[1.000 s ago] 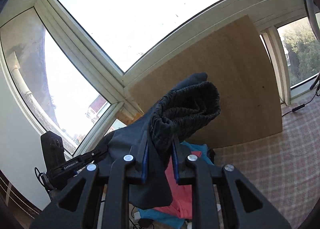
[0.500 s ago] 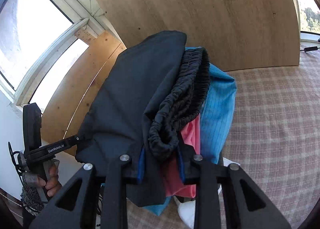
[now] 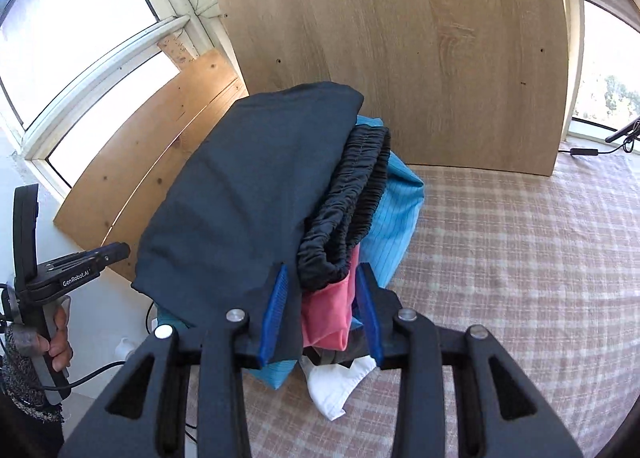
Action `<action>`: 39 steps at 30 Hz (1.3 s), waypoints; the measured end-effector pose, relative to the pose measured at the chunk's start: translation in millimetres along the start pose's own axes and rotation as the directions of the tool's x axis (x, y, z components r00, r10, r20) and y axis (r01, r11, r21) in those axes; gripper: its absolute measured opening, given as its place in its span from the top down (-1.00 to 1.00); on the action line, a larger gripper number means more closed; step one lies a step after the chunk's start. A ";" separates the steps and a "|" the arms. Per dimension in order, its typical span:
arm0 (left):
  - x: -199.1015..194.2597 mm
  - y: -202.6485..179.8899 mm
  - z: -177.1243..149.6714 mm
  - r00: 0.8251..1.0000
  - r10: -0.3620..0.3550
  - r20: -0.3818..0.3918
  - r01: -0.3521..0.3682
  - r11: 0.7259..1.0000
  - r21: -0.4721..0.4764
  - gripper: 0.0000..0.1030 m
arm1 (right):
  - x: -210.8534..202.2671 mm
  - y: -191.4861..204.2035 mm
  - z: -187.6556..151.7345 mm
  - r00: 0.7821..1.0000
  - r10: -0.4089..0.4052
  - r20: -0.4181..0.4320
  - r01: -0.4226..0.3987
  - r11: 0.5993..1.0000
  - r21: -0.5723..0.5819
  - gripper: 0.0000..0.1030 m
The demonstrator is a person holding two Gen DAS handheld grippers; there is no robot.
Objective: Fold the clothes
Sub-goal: 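Carry the folded trousers with both grippers onto the clothes pile, then release the trousers on top of the pile and open both grippers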
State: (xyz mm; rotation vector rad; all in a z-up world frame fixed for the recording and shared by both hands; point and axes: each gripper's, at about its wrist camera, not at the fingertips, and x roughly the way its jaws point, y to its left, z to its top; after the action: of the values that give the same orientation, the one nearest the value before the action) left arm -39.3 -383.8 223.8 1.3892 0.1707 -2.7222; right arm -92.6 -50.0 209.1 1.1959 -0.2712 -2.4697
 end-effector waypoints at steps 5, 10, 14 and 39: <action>-1.6 -24.8 17.0 0.993 -0.110 0.044 0.109 0.994 0.013 0.72 | -14.7 -2.8 49.4 0.991 0.089 0.104 -0.089 0.996 -0.004 0.33; 58.5 -33.4 16.3 0.992 -0.122 -0.035 0.121 0.992 -0.018 0.72 | 39.9 44.5 114.5 0.975 0.218 0.045 -0.207 0.962 -0.179 0.19; 83.6 -26.9 -0.1 0.990 -0.125 -0.072 0.121 0.991 -0.065 0.78 | 108.8 68.4 123.3 0.999 0.022 -0.029 -0.030 0.945 -0.324 0.19; -70.6 -123.0 -93.5 0.984 0.111 0.142 -0.086 0.981 -0.175 -0.46 | -19.9 6.0 -20.9 0.997 -0.047 -0.063 0.023 0.938 -0.347 -0.11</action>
State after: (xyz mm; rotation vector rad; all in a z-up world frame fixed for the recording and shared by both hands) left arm 62.0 -247.8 234.2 1.1113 0.3053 -2.6475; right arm -63.5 -47.3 212.4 1.1373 0.2006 -2.3693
